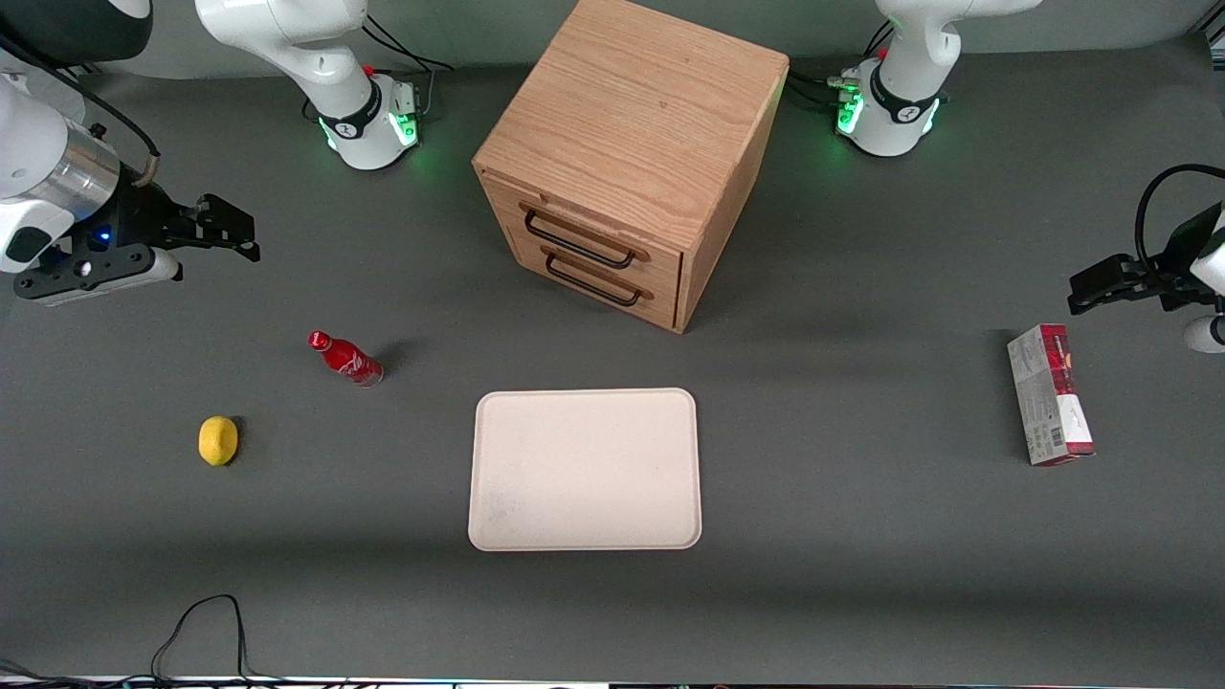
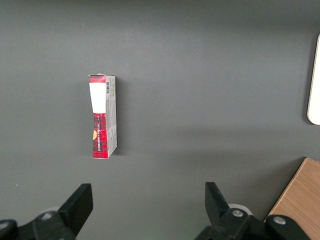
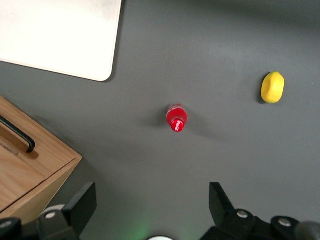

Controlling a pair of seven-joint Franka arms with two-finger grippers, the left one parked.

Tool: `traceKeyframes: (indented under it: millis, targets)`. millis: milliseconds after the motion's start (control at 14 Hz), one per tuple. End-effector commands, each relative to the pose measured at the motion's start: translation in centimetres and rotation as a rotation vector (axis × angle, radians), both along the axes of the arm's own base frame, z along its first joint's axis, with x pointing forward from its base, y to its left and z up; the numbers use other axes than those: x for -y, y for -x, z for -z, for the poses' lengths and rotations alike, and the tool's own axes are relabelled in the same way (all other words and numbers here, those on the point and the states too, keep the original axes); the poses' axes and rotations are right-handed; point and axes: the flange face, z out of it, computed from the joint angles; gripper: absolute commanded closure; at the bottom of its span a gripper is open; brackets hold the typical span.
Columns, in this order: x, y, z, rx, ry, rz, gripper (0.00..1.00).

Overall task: Open upper drawer
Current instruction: 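Move the right gripper toward the upper drawer's black handle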

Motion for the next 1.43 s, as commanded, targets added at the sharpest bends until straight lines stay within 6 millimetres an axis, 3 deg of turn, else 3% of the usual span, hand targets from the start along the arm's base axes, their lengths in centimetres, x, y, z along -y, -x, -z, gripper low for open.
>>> traceKeyframes:
  millis: [0, 357, 571, 786, 929, 1071, 1357]
  targets:
    - [0.1, -1.5, -0.5, -0.026, 0.016, -0.008, 0.00]
    - [-0.3, -1.6, -0.5, -0.024, 0.014, -0.028, 0.00]
    - [-0.5, -2.7, -0.4, -0.021, 0.012, -0.025, 0.00]
    - [-1.5, -2.7, -0.5, -0.019, 0.003, -0.034, 0.00]
    - [-2.6, -3.3, 0.6, -0.035, 0.003, -0.049, 0.00]
    - [-6.6, -3.5, 0.9, -0.033, 0.003, -0.116, 0.00]
    - [-12.8, -3.2, 3.1, -0.060, -0.002, -0.214, 0.00]
